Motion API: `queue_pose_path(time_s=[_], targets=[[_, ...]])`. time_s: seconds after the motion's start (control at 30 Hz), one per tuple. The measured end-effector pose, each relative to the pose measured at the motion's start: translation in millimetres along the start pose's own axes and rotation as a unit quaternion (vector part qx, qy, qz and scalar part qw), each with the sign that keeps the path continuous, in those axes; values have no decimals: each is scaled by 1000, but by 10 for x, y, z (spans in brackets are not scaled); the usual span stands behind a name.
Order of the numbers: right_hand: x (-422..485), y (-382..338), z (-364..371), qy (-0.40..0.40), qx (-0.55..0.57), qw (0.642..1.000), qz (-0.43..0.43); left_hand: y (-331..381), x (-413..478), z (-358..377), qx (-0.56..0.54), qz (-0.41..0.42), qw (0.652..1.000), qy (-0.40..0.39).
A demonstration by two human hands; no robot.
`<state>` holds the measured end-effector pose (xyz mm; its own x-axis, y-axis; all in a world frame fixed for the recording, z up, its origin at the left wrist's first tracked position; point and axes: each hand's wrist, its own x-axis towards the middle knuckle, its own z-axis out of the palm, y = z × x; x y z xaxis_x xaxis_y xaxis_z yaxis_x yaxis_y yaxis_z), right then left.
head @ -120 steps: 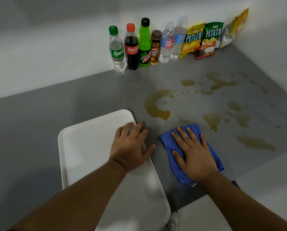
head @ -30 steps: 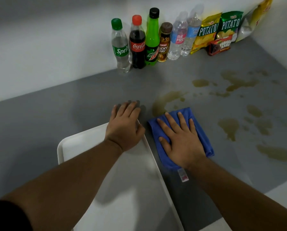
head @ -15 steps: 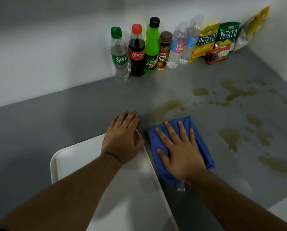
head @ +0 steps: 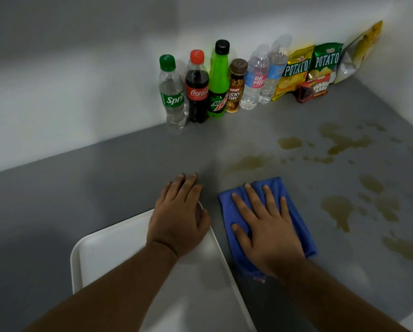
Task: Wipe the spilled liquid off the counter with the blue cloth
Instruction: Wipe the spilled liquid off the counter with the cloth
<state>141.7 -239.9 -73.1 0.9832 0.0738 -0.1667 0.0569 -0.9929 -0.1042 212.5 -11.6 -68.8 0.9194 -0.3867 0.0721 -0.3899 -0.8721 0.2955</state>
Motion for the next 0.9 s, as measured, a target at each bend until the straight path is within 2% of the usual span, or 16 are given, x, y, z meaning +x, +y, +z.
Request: queue_pose_path(time_s=[0.17, 0.33, 0.47, 0.57, 0.73, 0.9], targets=[[466, -75, -107, 3, -9, 999, -51, 5, -13, -12, -7, -2, 1000, -2], [704, 37, -176, 13, 1, 1000, 3, 1, -30, -19, -3, -4, 1000, -6], [489, -21, -95, 8, 1, 998, 54, -5, -28, -14, -5, -4, 1000, 4], [344, -174, -51, -15, -1, 1000, 11, -4, -28, -9, 5, -8, 1000, 18], [684, -244, -145, 1, 6, 998, -63, 9, -34, -2, -14, -23, 999, 29], [884, -109, -196, 9, -8, 1000, -19, 0, -20, -40, -9, -19, 1000, 17]])
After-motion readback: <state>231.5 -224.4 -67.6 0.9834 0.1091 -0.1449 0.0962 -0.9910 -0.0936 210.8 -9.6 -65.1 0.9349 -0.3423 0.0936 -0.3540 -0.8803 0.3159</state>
